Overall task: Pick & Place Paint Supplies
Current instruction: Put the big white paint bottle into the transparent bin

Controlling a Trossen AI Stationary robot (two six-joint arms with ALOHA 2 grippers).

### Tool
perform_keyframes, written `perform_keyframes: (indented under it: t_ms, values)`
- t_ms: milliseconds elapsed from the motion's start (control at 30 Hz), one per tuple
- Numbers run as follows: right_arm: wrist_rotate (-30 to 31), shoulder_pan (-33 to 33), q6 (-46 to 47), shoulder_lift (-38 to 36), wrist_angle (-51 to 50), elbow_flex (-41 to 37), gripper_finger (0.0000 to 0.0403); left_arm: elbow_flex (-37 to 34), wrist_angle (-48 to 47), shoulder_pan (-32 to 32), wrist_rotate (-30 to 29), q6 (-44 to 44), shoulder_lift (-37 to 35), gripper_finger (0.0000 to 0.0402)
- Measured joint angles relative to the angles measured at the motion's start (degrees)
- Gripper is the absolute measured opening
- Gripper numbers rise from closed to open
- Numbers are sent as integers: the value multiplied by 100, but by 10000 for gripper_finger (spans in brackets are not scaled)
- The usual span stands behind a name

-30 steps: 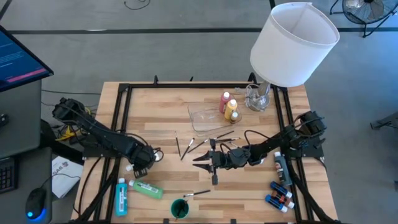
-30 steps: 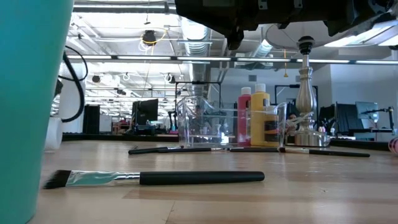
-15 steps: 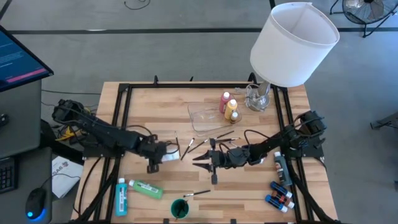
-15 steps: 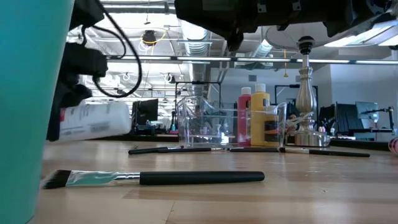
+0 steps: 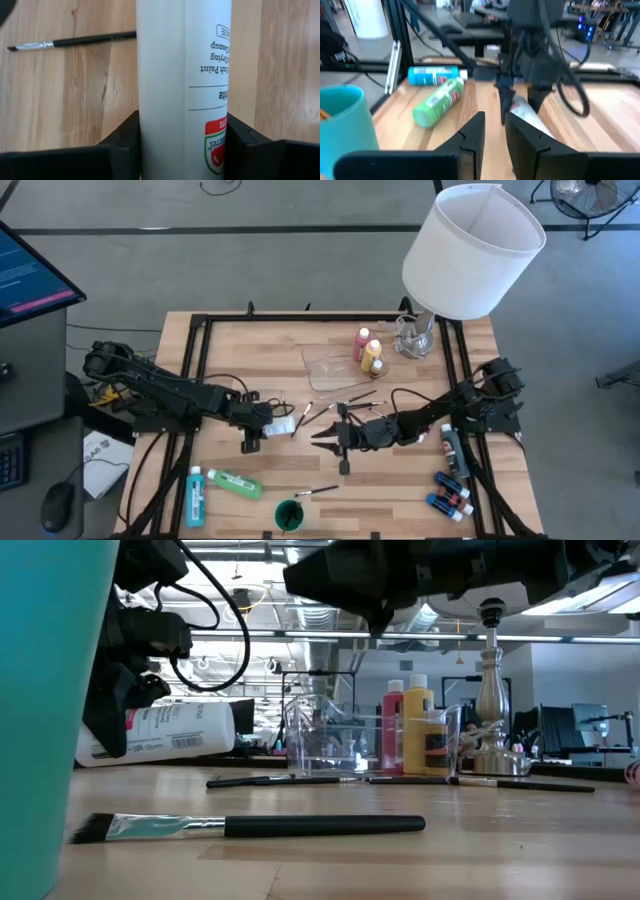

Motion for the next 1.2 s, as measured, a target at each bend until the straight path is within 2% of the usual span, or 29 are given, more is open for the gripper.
perform_keyframes:
  t_ms: [233, 367, 467, 567, 667, 900, 1067, 1200]
  values:
    - [-12, -287, 919, 0, -1158, 285, 69, 0, 247, -2, 9, -2, -4, 134]
    - [-38, -311, 1152, 0, -1864, 583, 70, 0, 325, -4, 11, -1, -4, 134]
    - [-51, -298, 1270, 0, -2110, 774, 85, 0, 407, -58, 12, 0, -7, 134]
    - [-25, -283, 1423, 0, -2467, 952, 121, 2, 574, -141, 20, 0, -7, 133]
    - [47, -281, 1556, 0, -2714, 1049, 173, 2, 680, -235, 20, 0, -7, 133]
    - [71, -279, 1690, 0, -2731, 1049, 293, 2, 1064, -317, 33, 2, -7, 133]
    - [83, -312, 1678, 43, -2692, 1055, 345, 3, 1509, -315, 166, 130, 108, 133]
    - [81, -382, 1717, 152, -2730, 1048, 367, 138, 1668, -308, 306, 200, 427, 133]
